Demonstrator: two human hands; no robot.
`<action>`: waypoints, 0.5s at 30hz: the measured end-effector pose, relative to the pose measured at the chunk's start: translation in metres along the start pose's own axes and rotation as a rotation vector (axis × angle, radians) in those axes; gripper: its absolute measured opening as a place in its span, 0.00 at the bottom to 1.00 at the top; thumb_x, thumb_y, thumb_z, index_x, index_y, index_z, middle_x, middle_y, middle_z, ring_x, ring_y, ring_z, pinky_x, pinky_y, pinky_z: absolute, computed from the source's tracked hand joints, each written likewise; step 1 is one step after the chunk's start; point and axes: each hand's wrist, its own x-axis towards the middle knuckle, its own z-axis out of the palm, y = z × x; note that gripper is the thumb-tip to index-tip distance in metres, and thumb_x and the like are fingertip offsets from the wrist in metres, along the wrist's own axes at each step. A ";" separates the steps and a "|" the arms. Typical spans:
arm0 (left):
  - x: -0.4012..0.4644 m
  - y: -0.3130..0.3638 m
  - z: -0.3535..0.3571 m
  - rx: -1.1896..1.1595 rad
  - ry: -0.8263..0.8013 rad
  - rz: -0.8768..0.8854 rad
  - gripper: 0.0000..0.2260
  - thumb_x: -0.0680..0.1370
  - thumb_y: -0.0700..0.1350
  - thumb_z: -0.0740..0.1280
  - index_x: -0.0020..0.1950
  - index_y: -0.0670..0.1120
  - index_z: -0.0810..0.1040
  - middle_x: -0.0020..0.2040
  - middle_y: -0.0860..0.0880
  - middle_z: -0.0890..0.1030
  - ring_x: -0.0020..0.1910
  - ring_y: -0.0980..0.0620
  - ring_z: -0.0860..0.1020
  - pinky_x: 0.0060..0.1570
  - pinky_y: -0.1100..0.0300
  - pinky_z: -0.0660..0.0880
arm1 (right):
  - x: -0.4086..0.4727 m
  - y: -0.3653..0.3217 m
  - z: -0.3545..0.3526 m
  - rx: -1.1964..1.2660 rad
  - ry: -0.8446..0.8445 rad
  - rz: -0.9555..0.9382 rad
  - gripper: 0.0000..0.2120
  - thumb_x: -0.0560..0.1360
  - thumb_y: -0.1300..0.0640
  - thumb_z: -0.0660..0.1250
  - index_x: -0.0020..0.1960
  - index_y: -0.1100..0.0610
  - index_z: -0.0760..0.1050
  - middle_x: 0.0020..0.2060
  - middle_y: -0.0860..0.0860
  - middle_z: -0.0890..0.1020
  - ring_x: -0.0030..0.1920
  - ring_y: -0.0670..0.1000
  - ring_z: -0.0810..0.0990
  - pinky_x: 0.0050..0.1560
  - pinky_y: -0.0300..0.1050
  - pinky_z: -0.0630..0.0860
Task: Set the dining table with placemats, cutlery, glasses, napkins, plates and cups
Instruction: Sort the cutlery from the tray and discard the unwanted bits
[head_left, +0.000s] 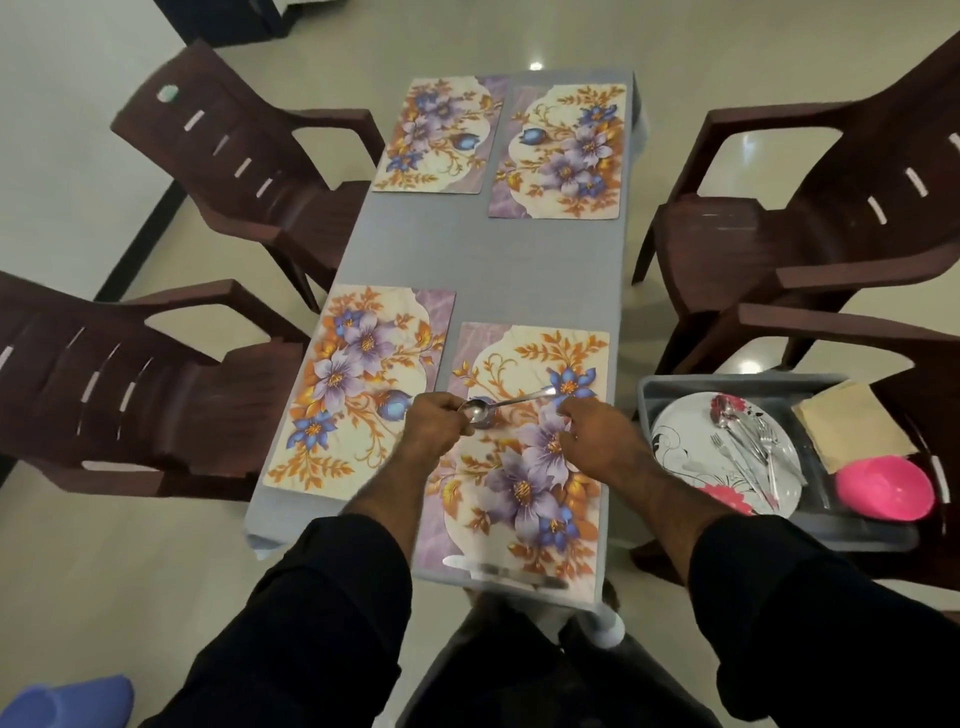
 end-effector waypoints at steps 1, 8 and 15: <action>0.008 0.007 0.004 0.014 -0.003 0.006 0.09 0.76 0.33 0.73 0.41 0.46 0.86 0.35 0.45 0.86 0.33 0.50 0.81 0.30 0.63 0.72 | 0.007 -0.001 -0.001 0.008 0.007 0.015 0.18 0.76 0.52 0.69 0.66 0.50 0.78 0.59 0.53 0.84 0.56 0.58 0.83 0.55 0.50 0.80; 0.088 0.040 0.037 -0.001 -0.080 0.024 0.05 0.79 0.38 0.75 0.44 0.44 0.87 0.34 0.47 0.86 0.34 0.50 0.84 0.38 0.60 0.77 | 0.068 0.006 0.002 -0.021 0.038 0.045 0.22 0.79 0.53 0.67 0.72 0.51 0.73 0.64 0.55 0.82 0.61 0.61 0.81 0.57 0.51 0.78; 0.151 0.068 0.053 0.000 -0.112 0.035 0.03 0.78 0.35 0.74 0.45 0.42 0.87 0.34 0.45 0.86 0.33 0.50 0.85 0.32 0.61 0.79 | 0.121 0.012 0.003 0.056 0.002 0.142 0.26 0.79 0.46 0.68 0.76 0.45 0.69 0.59 0.55 0.80 0.57 0.61 0.83 0.57 0.55 0.82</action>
